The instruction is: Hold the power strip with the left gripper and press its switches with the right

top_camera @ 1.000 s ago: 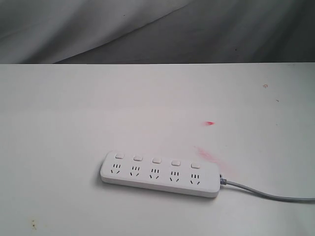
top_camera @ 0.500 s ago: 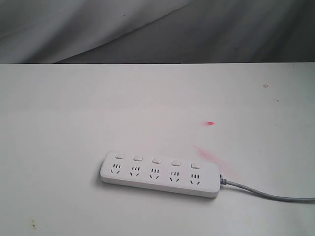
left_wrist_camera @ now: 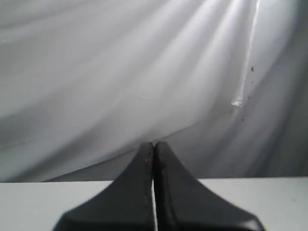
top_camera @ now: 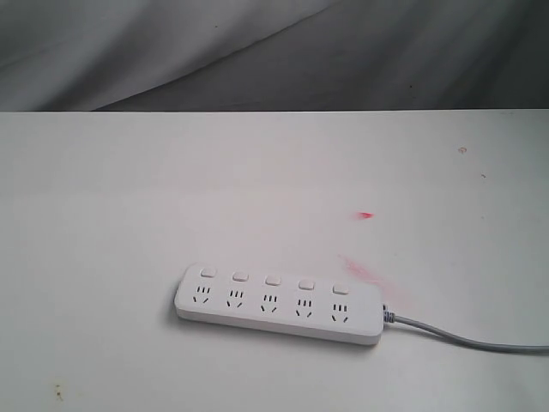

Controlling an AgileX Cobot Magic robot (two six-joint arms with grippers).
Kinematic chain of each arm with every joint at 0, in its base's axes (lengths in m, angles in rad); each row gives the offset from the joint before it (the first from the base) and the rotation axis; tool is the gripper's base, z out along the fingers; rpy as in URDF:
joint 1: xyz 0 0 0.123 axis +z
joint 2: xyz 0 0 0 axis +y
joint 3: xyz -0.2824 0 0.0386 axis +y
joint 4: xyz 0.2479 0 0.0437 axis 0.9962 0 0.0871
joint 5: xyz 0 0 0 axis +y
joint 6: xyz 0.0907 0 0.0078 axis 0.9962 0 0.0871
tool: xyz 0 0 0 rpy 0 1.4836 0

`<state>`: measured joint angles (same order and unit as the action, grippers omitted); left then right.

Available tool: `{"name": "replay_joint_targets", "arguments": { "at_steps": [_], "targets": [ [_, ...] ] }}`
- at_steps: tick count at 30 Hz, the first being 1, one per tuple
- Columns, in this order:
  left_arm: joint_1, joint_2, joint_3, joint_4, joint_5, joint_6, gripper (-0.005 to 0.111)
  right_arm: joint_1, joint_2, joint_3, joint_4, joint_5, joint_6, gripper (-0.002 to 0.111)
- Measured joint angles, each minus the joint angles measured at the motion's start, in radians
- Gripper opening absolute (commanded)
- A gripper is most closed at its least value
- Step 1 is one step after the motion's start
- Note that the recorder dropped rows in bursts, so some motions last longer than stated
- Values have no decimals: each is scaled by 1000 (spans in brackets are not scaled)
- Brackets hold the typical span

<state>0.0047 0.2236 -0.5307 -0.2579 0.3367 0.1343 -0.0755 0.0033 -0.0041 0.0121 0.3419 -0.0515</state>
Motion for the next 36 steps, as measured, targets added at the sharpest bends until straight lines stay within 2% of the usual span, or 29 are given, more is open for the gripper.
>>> {"name": "replay_joint_targets", "arguments": {
  "at_steps": [2,6,10,15,17,21,26,29,32,34,36],
  "targets": [
    [0,93,-48,-152,55,203,1,0,0,0,0,0,0,0],
    [0,298,-182,-334,151,521,1,0,0,0,0,0,0,0],
    [0,413,-243,-452,200,720,1,0,0,0,0,0,0,0],
    [2,492,-258,-556,213,908,1,0,0,0,0,0,0,0],
    [32,508,-258,-620,217,980,1,0,0,0,0,0,2,0],
    [172,546,-258,-831,252,1164,1,0,0,0,0,0,2,0],
    [433,631,-258,-1133,400,1399,1,0,0,0,0,0,2,0],
    [564,694,-268,-1197,523,1481,1,0,0,0,0,0,2,0],
    [689,784,-303,-1204,722,1532,1,0,0,0,0,0,2,0],
    [759,847,-342,-1206,818,1561,1,0,0,0,0,0,2,0],
    [804,910,-387,-1201,850,1554,1,0,0,0,0,0,2,0]
  ]
}}
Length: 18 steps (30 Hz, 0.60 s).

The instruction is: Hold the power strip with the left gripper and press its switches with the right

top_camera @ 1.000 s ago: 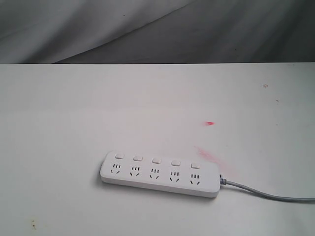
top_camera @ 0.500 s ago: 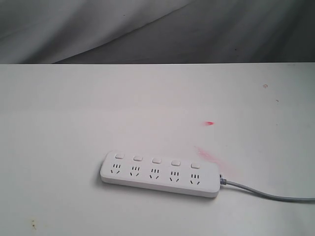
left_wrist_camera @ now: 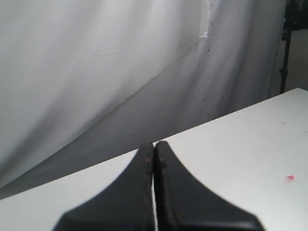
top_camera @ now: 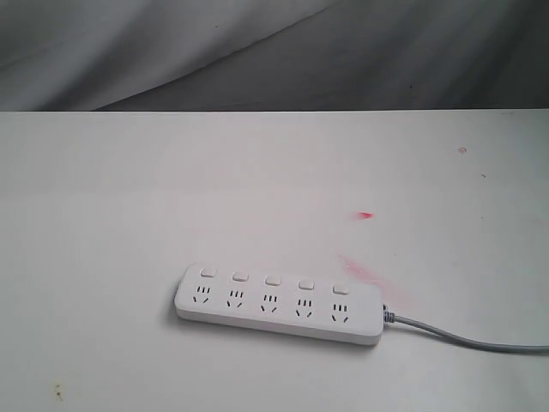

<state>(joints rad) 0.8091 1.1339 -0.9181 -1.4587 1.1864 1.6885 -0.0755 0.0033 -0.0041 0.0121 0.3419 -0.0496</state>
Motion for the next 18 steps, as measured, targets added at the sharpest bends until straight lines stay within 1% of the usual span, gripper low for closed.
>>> {"name": "replay_joint_targets", "arguments": {
  "at_steps": [2,5,8,12,14,18],
  "targets": [
    [15,51,-39,20,4,-23,1,0,0,0,0,0,0,0],
    [13,111,-84,52,14,-70,1,0,0,0,0,0,0,0],
    [-23,153,-108,68,14,-84,1,0,0,0,0,0,0,0],
    [-102,153,-115,96,16,-63,1,0,0,0,0,0,0,0],
    [-139,134,-116,135,16,-26,1,0,0,0,0,0,0,0],
    [-166,103,-116,221,33,40,1,0,0,0,2,0,0,0]
  ]
}}
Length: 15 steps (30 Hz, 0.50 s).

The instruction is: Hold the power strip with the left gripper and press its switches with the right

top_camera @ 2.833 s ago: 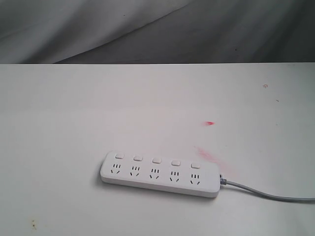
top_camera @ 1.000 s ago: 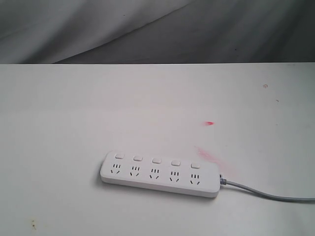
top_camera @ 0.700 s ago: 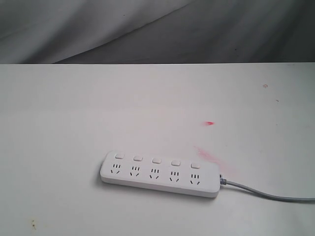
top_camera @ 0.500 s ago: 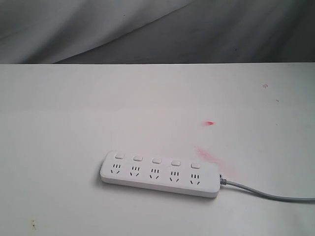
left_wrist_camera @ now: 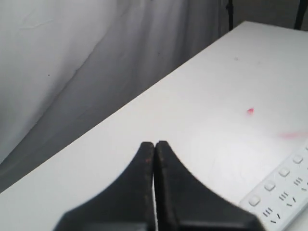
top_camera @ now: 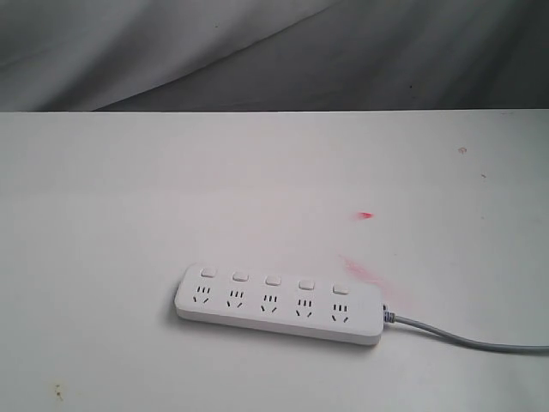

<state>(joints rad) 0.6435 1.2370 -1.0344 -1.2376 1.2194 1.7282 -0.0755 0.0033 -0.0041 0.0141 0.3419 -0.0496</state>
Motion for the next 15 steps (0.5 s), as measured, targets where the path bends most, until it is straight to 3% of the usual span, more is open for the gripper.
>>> {"name": "replay_joint_targets", "arguments": {
  "at_steps": [15],
  "targets": [
    [-2,0,130,72,-6,229,1,0,0,0,0,0,0,0]
  ]
}}
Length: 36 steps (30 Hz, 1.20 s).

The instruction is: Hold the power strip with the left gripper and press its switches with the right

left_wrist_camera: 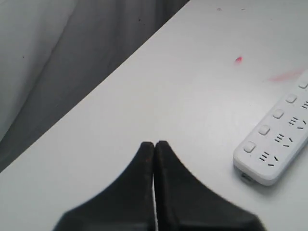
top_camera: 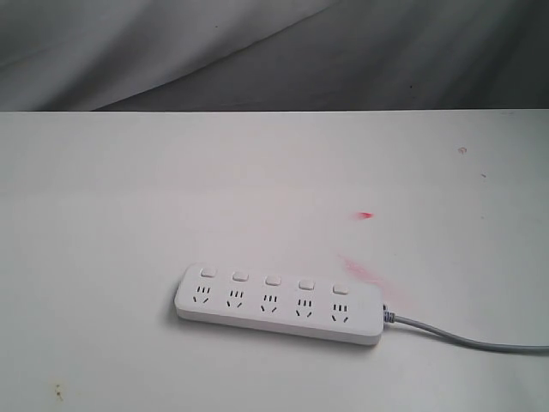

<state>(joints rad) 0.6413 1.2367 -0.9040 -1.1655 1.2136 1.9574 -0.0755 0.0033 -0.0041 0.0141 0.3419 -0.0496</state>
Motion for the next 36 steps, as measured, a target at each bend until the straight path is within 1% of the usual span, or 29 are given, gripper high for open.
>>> {"name": "replay_joint_targets", "arguments": {
  "at_steps": [5,10,13,15,18,22,23,24,25,29,36],
  "targets": [
    [0,55,53,3,-14,55,1,0,0,0,0,0,0,0],
    [0,170,62,76,2,118,1,0,0,0,0,0,0,0],
    [0,258,62,94,3,128,8,0,0,0,0,0,0,0],
    [0,326,44,104,3,128,17,0,0,0,0,0,0,0],
    [-6,421,14,104,2,128,39,0,0,0,0,0,0,0],
    [-12,519,-21,109,2,128,87,0,0,0,0,0,0,0],
    [-14,543,-30,109,2,128,96,0,0,0,0,0,0,0],
    [-14,566,-40,104,2,128,101,0,0,0,0,0,0,0],
    [-16,587,-47,97,0,128,103,0,0,0,0,0,0,0],
    [-34,655,-90,57,0,128,103,0,0,0,0,0,0,0],
    [-98,714,-126,22,0,130,103,0,0,0,0,0,0,0]
  ]
}}
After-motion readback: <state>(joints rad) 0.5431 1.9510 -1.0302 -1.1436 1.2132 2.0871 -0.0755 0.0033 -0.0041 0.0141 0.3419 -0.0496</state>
